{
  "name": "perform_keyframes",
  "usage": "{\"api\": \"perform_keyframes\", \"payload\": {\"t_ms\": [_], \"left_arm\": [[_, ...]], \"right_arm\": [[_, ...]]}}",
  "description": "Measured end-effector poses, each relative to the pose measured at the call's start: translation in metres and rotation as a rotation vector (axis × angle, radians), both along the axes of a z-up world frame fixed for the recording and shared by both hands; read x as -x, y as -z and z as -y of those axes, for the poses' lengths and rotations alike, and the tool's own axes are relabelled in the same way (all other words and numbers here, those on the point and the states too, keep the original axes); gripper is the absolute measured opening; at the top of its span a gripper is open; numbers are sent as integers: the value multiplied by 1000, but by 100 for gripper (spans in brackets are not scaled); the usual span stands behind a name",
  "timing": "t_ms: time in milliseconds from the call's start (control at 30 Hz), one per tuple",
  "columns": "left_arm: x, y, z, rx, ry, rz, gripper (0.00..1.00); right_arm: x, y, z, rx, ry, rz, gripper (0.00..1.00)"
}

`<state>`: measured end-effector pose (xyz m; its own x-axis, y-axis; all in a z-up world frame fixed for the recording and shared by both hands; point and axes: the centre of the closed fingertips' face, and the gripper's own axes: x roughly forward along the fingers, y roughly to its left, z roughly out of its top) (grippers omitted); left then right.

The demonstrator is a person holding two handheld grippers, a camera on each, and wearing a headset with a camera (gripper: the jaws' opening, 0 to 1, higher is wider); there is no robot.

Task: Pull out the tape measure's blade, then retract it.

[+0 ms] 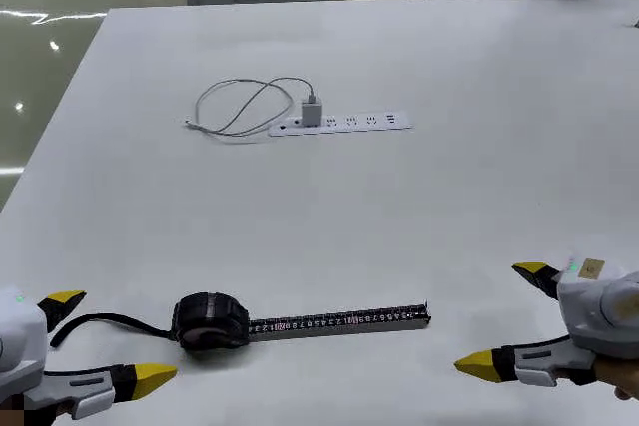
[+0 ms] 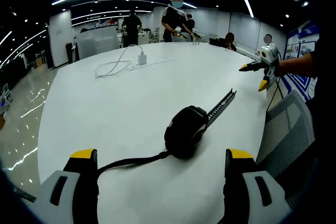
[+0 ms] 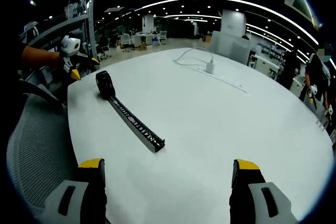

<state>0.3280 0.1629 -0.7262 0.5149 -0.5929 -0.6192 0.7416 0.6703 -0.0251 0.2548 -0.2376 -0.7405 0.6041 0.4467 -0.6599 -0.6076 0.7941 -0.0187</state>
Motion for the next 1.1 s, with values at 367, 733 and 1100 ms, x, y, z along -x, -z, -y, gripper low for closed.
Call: {"api": "perform_keyframes", "payload": {"t_ms": [367,733,1100], "left_arm": [[18,3,-4,47,-3,0,99],[18,-6,-12,45,-23,22,99],[18,-2,-20,16,-17,35,99]], "right_arm": [[38,10,8,-25,63,-17,99],[57,11,18,-30,97,-19,99],[56,6,16,-19,74,-20,99]]}}
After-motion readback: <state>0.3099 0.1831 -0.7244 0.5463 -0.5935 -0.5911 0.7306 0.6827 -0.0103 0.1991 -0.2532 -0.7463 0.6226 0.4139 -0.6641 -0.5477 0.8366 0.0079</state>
